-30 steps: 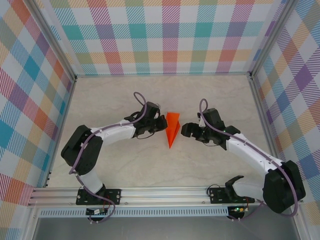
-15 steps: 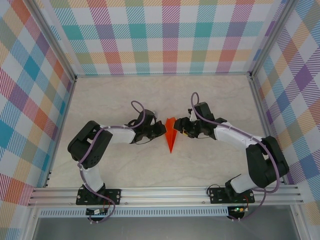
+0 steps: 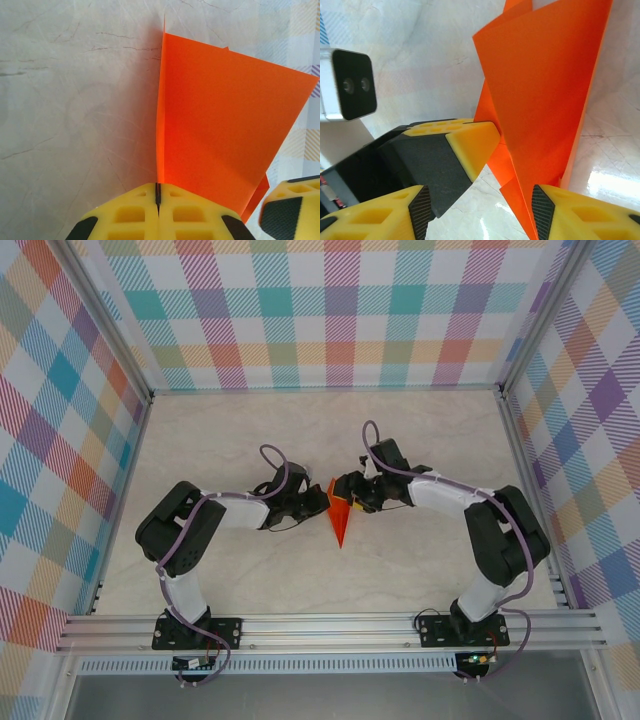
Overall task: Fold a paper plane with a square sheet of paper (pick it up from the middle)
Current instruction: Move a paper plane to the center of the table.
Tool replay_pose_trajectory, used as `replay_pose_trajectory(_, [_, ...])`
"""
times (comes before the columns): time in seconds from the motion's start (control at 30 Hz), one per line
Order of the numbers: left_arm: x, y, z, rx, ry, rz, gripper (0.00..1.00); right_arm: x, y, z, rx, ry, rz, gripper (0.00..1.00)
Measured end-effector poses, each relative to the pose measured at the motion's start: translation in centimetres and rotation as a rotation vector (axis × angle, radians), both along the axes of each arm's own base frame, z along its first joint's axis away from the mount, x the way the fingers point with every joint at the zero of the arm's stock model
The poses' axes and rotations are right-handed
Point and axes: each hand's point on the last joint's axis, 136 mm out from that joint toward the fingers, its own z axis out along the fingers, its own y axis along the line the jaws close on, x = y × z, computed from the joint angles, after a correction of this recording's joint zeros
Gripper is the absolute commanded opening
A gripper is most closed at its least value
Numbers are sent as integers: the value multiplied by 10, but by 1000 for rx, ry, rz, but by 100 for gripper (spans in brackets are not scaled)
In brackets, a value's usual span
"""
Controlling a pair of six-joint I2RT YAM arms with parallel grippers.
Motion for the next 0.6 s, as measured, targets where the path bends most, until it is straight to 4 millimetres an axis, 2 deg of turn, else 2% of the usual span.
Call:
replay_pose_trajectory(0.13, [0,0,0,2,1,1,0,0,-2,-7,-30,22,-7,60])
replay_pose_trajectory(0.4, [-2,7,-8,28,11,21,0,-4,-19,-23,-132,50,-44,61])
replay_pose_trajectory(0.6, [-4,11,-13,39,17,30,3,-5,-20,-31,-155,58,-34,61])
